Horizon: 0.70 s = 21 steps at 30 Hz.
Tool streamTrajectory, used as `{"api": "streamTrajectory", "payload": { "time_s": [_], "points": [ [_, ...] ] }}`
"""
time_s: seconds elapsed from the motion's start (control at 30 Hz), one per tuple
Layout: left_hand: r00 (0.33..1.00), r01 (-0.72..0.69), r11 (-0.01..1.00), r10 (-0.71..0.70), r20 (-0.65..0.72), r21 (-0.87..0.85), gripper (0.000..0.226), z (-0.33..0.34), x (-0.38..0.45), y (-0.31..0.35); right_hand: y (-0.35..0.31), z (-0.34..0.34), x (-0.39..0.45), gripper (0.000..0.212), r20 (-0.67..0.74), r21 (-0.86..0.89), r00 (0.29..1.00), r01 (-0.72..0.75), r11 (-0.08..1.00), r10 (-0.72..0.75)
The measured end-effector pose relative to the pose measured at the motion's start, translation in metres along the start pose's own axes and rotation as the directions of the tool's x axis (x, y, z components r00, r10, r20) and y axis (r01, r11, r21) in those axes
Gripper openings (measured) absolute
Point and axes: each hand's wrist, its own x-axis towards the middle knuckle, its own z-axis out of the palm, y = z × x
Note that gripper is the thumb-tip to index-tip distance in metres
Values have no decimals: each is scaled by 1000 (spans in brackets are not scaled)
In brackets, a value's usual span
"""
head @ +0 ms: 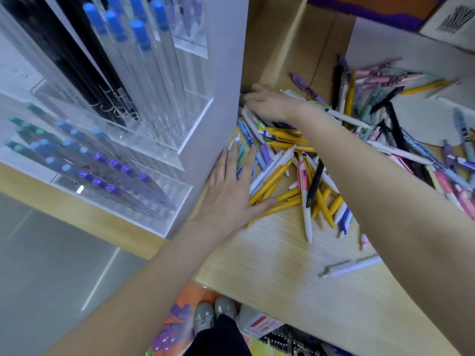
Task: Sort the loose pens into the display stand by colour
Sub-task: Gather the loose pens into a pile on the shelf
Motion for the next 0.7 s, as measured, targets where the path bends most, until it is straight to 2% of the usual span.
{"api": "streamTrajectory", "payload": {
  "time_s": [0.13,0.27,0.33,0.4,0.47,0.53,0.57,0.63,0.7],
  "points": [
    [1000,-17,998,17,6,-66,106,-2,1,0,11,-7,-30,40,27,-97,996,-84,992,87],
    [1000,24,980,-23,6,-195,99,-11,6,9,11,-6,-50,47,6,-6,988,-153,988,153],
    [999,50,966,-45,25,-255,89,-15,11,13,9,-4,-59,51,40,121,988,-156,980,152],
    [999,51,969,-45,29,-243,83,-17,16,17,12,-5,-68,52,30,353,988,-151,923,150],
    [999,37,979,-31,32,-201,78,-16,19,17,21,-15,-69,42,-144,529,953,-152,835,265],
    [998,30,988,-21,61,-151,72,-13,22,16,39,-23,-60,38,-385,451,851,-165,877,358],
    [997,28,992,-19,74,-122,69,-11,22,15,47,-25,-54,37,-413,368,833,-219,904,370],
    [997,20,996,-14,70,-87,66,-7,21,16,62,-20,-45,43,-335,187,854,-354,916,399],
    [999,12,998,-9,44,-65,66,-4,21,15,74,-9,-38,48,-267,66,863,-427,902,429]
  ]
}}
